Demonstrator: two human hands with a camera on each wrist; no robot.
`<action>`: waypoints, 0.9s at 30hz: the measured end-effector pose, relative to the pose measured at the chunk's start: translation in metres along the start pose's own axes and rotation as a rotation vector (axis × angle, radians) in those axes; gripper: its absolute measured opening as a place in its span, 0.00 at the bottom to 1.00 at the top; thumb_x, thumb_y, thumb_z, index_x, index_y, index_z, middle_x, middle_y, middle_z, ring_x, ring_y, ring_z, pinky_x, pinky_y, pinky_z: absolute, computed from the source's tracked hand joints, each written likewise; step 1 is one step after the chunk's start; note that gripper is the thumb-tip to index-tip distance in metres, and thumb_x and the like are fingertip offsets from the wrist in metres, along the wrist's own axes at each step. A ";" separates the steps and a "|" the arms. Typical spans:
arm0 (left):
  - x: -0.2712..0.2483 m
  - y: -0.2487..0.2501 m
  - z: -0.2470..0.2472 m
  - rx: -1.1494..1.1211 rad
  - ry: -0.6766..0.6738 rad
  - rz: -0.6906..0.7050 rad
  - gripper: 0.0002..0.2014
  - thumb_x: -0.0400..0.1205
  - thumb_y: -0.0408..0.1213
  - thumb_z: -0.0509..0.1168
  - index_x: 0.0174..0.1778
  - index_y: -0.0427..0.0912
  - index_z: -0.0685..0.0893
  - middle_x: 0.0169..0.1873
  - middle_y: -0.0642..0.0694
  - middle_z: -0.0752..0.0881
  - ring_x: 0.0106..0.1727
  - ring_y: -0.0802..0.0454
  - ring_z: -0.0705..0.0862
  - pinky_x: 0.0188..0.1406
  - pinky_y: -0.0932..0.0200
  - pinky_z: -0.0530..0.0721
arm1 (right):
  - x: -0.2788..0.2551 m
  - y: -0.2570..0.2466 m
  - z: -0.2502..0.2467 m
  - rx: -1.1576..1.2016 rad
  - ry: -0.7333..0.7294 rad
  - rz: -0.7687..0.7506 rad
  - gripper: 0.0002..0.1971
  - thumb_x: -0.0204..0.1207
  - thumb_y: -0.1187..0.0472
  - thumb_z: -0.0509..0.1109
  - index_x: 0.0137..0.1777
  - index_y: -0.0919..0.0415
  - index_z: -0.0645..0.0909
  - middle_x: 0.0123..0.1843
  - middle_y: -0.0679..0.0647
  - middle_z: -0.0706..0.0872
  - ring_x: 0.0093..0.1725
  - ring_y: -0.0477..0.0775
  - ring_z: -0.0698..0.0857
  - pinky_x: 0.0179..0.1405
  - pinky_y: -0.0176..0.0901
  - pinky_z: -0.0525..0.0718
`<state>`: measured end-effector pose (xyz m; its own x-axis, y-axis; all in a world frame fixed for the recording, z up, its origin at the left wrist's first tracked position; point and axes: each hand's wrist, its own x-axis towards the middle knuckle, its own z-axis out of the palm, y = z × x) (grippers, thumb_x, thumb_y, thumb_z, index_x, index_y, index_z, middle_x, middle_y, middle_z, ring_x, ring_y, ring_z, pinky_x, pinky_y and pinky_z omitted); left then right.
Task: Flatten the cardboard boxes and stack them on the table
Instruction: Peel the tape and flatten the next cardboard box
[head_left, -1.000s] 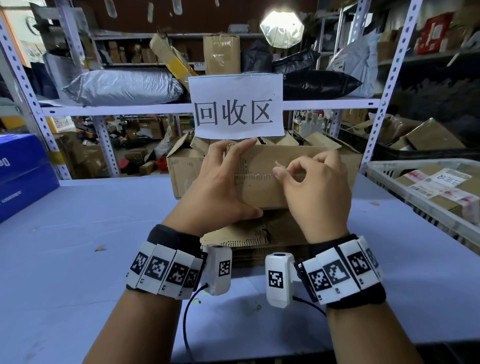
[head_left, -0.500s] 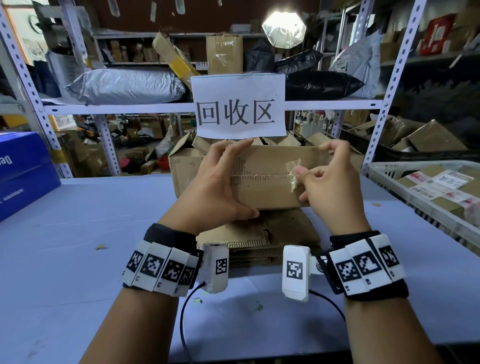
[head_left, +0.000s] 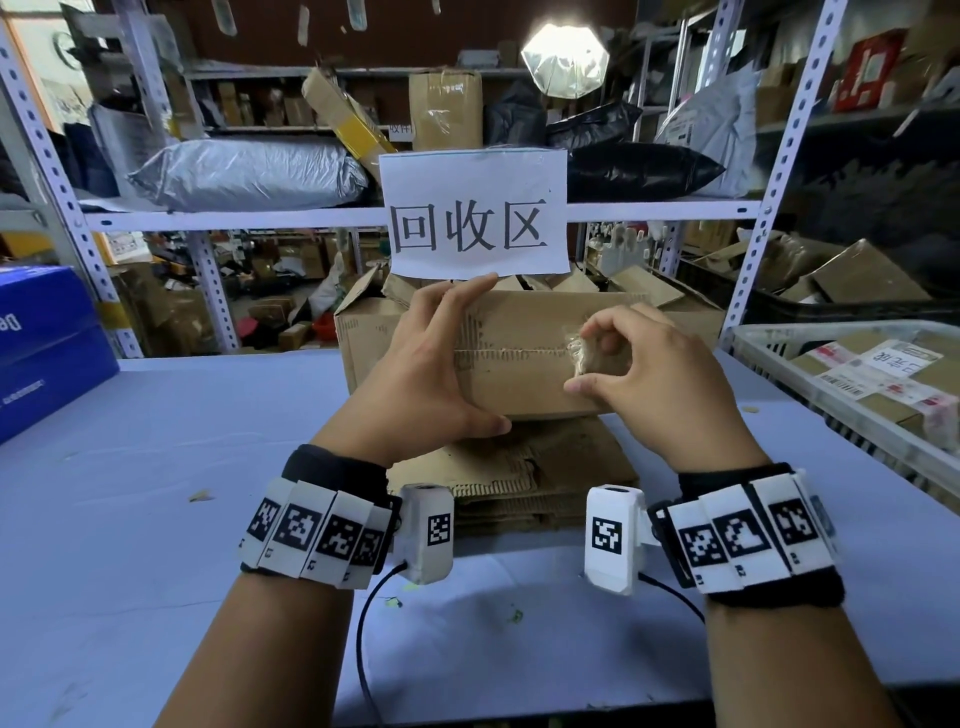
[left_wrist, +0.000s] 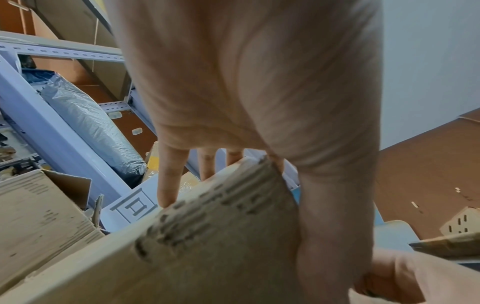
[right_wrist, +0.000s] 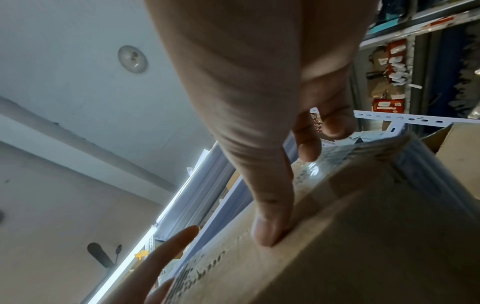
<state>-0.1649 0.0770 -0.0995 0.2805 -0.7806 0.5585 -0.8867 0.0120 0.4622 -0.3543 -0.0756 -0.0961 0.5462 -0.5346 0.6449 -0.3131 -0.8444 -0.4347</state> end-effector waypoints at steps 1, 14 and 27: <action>0.000 0.000 0.000 0.006 -0.004 0.000 0.63 0.57 0.49 0.88 0.83 0.74 0.56 0.75 0.62 0.62 0.78 0.54 0.67 0.76 0.43 0.77 | 0.000 0.000 0.001 -0.010 0.016 -0.011 0.19 0.64 0.49 0.85 0.51 0.44 0.82 0.44 0.38 0.79 0.47 0.45 0.79 0.40 0.43 0.73; 0.002 0.000 -0.001 0.019 -0.023 0.019 0.63 0.55 0.53 0.86 0.82 0.76 0.56 0.74 0.66 0.62 0.77 0.55 0.68 0.72 0.41 0.79 | 0.008 0.010 0.018 0.138 0.223 0.088 0.08 0.82 0.50 0.72 0.44 0.52 0.85 0.34 0.42 0.85 0.36 0.48 0.84 0.32 0.41 0.74; 0.003 0.000 -0.001 0.014 -0.015 0.020 0.62 0.56 0.51 0.87 0.82 0.75 0.57 0.72 0.66 0.62 0.76 0.56 0.68 0.72 0.45 0.79 | 0.001 0.002 0.019 0.073 0.330 0.159 0.12 0.84 0.45 0.68 0.46 0.52 0.85 0.36 0.45 0.85 0.38 0.53 0.83 0.31 0.45 0.75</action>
<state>-0.1639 0.0757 -0.0971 0.2574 -0.7896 0.5570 -0.8972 0.0189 0.4413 -0.3403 -0.0773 -0.1082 0.2118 -0.6513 0.7286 -0.3114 -0.7517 -0.5814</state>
